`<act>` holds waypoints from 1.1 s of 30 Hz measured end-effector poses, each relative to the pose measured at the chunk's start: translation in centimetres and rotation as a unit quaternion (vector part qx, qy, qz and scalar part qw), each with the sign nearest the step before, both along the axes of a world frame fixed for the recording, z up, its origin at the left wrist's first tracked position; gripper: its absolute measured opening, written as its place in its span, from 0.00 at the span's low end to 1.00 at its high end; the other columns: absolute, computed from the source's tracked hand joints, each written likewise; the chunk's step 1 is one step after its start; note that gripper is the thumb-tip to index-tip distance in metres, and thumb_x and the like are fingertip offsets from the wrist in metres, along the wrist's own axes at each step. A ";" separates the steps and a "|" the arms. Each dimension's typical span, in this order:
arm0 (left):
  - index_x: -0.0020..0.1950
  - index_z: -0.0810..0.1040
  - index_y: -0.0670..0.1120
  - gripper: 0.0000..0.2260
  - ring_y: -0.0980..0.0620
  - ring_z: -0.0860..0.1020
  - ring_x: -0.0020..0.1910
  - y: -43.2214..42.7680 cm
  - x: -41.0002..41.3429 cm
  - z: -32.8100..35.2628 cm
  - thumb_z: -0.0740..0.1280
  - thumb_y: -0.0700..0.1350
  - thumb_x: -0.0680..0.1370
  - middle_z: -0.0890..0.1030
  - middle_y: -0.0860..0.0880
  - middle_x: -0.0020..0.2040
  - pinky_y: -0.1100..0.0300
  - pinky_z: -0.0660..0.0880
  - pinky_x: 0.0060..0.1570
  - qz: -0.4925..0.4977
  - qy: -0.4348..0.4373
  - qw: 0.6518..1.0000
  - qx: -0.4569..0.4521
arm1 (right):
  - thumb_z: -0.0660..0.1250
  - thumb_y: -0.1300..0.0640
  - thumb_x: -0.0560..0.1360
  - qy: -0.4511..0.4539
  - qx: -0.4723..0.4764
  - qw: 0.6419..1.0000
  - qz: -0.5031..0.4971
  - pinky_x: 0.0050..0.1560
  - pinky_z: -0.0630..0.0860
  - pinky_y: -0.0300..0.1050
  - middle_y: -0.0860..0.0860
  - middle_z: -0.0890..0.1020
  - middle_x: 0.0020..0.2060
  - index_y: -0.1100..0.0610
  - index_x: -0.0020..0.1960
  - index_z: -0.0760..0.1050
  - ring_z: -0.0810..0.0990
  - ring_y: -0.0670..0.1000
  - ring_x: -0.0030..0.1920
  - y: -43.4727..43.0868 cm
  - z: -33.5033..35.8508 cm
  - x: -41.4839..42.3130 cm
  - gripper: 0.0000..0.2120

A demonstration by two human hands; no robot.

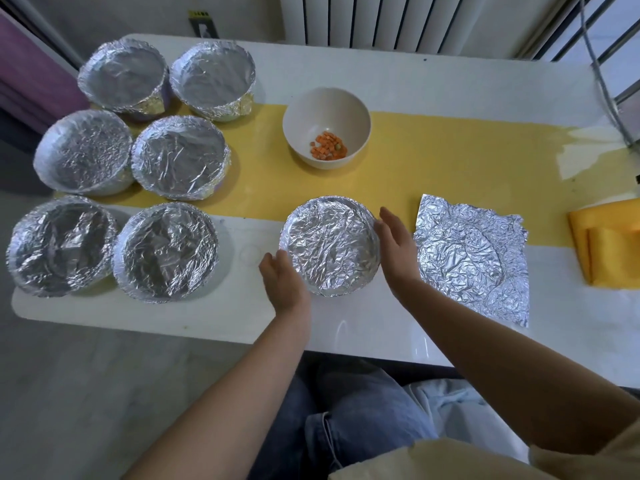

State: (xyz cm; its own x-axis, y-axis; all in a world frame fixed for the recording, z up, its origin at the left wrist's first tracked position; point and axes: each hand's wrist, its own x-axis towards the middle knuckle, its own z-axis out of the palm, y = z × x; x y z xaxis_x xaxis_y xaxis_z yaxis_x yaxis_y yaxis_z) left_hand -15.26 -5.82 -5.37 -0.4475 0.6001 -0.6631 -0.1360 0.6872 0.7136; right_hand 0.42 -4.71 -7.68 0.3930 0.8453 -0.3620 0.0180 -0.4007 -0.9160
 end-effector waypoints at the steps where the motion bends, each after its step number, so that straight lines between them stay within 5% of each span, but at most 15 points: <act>1: 0.69 0.69 0.43 0.17 0.43 0.74 0.61 -0.3 0.6 0.2 0.55 0.47 0.83 0.76 0.44 0.62 0.51 0.69 0.61 0.000 -0.011 1.000 0.001 | 0.60 0.54 0.81 0.012 0.004 1.000 0.015 0.62 0.69 0.39 0.45 0.77 0.60 0.52 0.68 0.74 0.74 0.44 0.61 0.3 -0.1 -0.2 0.16; 3: 0.68 0.70 0.45 0.16 0.42 0.75 0.61 -0.5 1.5 0.3 0.53 0.46 0.83 0.76 0.42 0.63 0.49 0.71 0.63 0.010 -0.040 0.999 -0.007 | 0.59 0.55 0.81 0.019 0.001 0.999 0.038 0.56 0.75 0.51 0.41 0.80 0.44 0.47 0.53 0.79 0.77 0.48 0.49 0.7 -0.7 -0.7 0.10; 5: 0.63 0.73 0.44 0.14 0.42 0.76 0.55 -0.2 1.5 -0.3 0.53 0.45 0.82 0.77 0.39 0.62 0.48 0.72 0.61 0.026 -0.057 0.998 -0.020 | 0.58 0.56 0.81 0.004 -0.003 0.999 0.042 0.47 0.74 0.51 0.38 0.76 0.31 0.46 0.42 0.76 0.74 0.48 0.39 0.9 -1.3 -0.7 0.13; 10: 0.63 0.74 0.47 0.14 0.47 0.78 0.50 -0.3 0.6 -0.8 0.55 0.46 0.82 0.79 0.46 0.54 0.49 0.76 0.56 0.015 -0.106 0.994 0.002 | 0.59 0.58 0.81 0.062 -0.022 0.996 0.061 0.58 0.76 0.50 0.50 0.82 0.51 0.54 0.60 0.77 0.79 0.49 0.51 0.8 -0.4 0.4 0.11; 13: 0.64 0.75 0.48 0.15 0.47 0.79 0.55 -0.3 0.4 -1.2 0.56 0.49 0.82 0.80 0.45 0.60 0.51 0.75 0.59 -0.011 -0.105 0.994 0.001 | 0.61 0.53 0.81 0.113 -0.040 0.990 0.067 0.68 0.69 0.49 0.49 0.74 0.68 0.53 0.71 0.70 0.74 0.49 0.66 0.5 0.0 0.8 0.19; 16: 0.63 0.77 0.44 0.17 0.47 0.80 0.48 0.0 0.3 -1.4 0.56 0.51 0.83 0.82 0.46 0.54 0.58 0.77 0.45 -0.006 -0.103 0.994 -0.022 | 0.62 0.49 0.79 0.130 -0.060 0.986 0.080 0.63 0.75 0.56 0.54 0.81 0.58 0.51 0.59 0.78 0.79 0.56 0.59 -0.1 -0.5 0.6 0.12; 20: 0.56 0.77 0.44 0.13 0.53 0.78 0.37 0.8 0.1 -0.7 0.56 0.49 0.83 0.79 0.51 0.41 0.66 0.72 0.29 -0.042 -0.114 0.993 -0.007 | 0.59 0.59 0.81 0.172 -0.046 0.982 0.061 0.44 0.77 0.43 0.53 0.79 0.47 0.55 0.55 0.76 0.78 0.53 0.48 -0.4 0.4 1.7 0.07; 24: 0.47 0.78 0.48 0.13 0.50 0.78 0.40 2.4 0.8 0.3 0.57 0.51 0.82 0.81 0.49 0.43 0.60 0.73 0.40 -0.100 -0.086 0.991 0.008 | 0.61 0.44 0.80 0.220 -0.039 0.972 0.079 0.55 0.78 0.49 0.48 0.79 0.61 0.49 0.69 0.70 0.79 0.52 0.59 -0.8 1.0 3.9 0.20; 27: 0.47 0.78 0.48 0.14 0.46 0.80 0.48 3.4 1.6 0.9 0.57 0.53 0.82 0.82 0.48 0.48 0.53 0.75 0.52 -0.134 -0.078 0.988 0.011 | 0.60 0.35 0.76 0.238 -0.067 0.960 0.128 0.58 0.77 0.52 0.50 0.80 0.63 0.48 0.71 0.68 0.80 0.53 0.61 -1.1 1.8 5.2 0.28; 33: 0.51 0.81 0.49 0.12 0.47 0.82 0.49 6.0 2.7 2.6 0.62 0.54 0.80 0.85 0.47 0.50 0.52 0.76 0.57 -0.220 -0.134 0.966 -0.001 | 0.62 0.43 0.78 0.237 -0.058 0.969 0.028 0.46 0.81 0.49 0.58 0.81 0.58 0.58 0.65 0.73 0.82 0.58 0.55 -1.0 2.6 6.7 0.23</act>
